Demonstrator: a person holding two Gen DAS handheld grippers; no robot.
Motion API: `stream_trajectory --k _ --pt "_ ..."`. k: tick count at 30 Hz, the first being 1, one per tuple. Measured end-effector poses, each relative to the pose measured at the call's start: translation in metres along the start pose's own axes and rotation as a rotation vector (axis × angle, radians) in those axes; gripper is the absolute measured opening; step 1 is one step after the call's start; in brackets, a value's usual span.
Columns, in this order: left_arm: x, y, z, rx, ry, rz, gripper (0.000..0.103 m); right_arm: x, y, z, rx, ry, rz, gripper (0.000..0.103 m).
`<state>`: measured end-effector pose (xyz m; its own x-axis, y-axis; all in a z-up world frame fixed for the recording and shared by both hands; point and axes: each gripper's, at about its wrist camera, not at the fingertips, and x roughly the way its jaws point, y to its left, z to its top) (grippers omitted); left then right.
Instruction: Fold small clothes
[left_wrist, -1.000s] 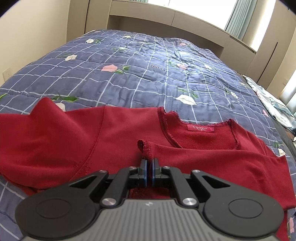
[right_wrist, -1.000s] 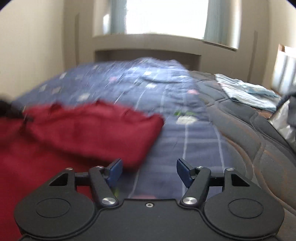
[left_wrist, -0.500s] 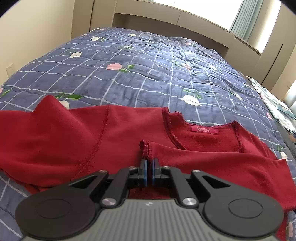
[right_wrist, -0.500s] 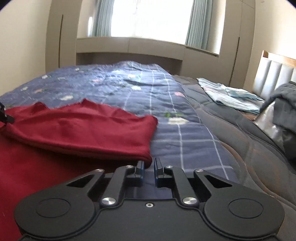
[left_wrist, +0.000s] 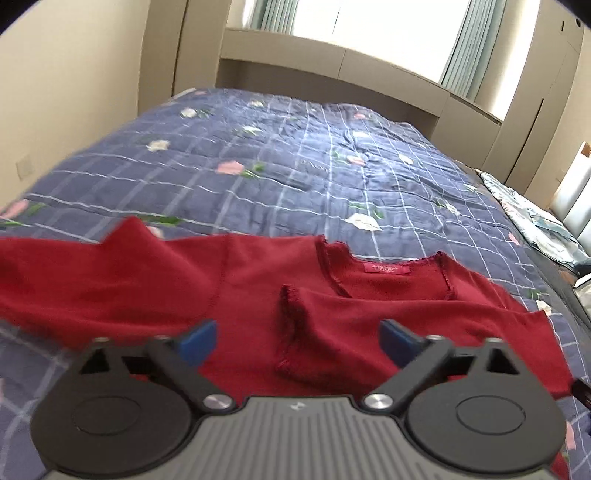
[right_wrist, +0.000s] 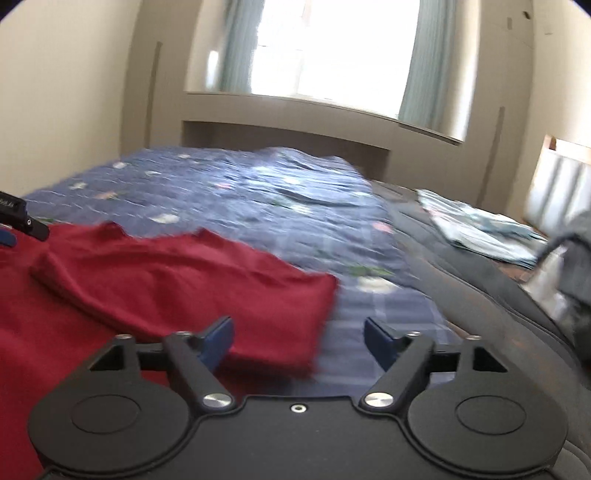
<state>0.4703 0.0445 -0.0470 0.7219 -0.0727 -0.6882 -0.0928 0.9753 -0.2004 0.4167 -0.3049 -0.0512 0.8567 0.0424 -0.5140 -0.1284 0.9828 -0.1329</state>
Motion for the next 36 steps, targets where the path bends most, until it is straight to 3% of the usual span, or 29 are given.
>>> stream_trajectory --k 2,6,9,14,16,20,25,29,31,34,36 --pt "-0.017 0.013 -0.004 -0.016 -0.019 0.018 0.102 0.017 0.012 0.002 -0.003 0.036 0.032 0.098" --pt "-0.048 0.063 -0.014 -0.047 0.011 0.071 0.103 0.041 0.041 -0.007 -0.124 0.117 0.003 0.1" --pt "-0.069 0.115 -0.023 -0.109 0.013 0.149 0.103 0.029 0.048 -0.005 -0.146 0.074 -0.016 0.102" --pt "-0.084 0.203 -0.03 -0.31 -0.007 0.304 0.103 -0.004 0.054 0.001 -0.072 0.067 0.076 0.102" --pt "-0.083 0.235 -0.029 -0.41 -0.042 0.279 0.102 -0.02 0.062 0.002 -0.02 0.072 0.136 0.102" --pt "-0.075 0.29 -0.024 -0.681 -0.174 0.141 0.102 -0.043 0.091 -0.003 0.034 0.089 0.258 0.102" --pt "-0.063 0.34 -0.013 -0.874 -0.233 0.128 0.102 -0.047 0.142 -0.013 -0.106 0.044 0.209 0.102" --pt "-0.051 0.362 -0.016 -1.01 -0.199 0.103 0.102 -0.033 0.171 -0.027 -0.177 0.101 0.181 0.102" --pt "-0.053 0.366 -0.016 -1.043 -0.204 0.091 0.102 -0.033 0.174 -0.032 -0.183 0.083 0.176 0.102" --pt "-0.055 0.371 -0.01 -1.077 -0.188 0.071 0.102 -0.03 0.166 -0.033 -0.139 0.1 0.204 0.102" --pt "-0.051 0.375 -0.004 -1.085 -0.133 0.1 0.102 -0.025 0.155 -0.033 -0.076 0.128 0.239 0.102"
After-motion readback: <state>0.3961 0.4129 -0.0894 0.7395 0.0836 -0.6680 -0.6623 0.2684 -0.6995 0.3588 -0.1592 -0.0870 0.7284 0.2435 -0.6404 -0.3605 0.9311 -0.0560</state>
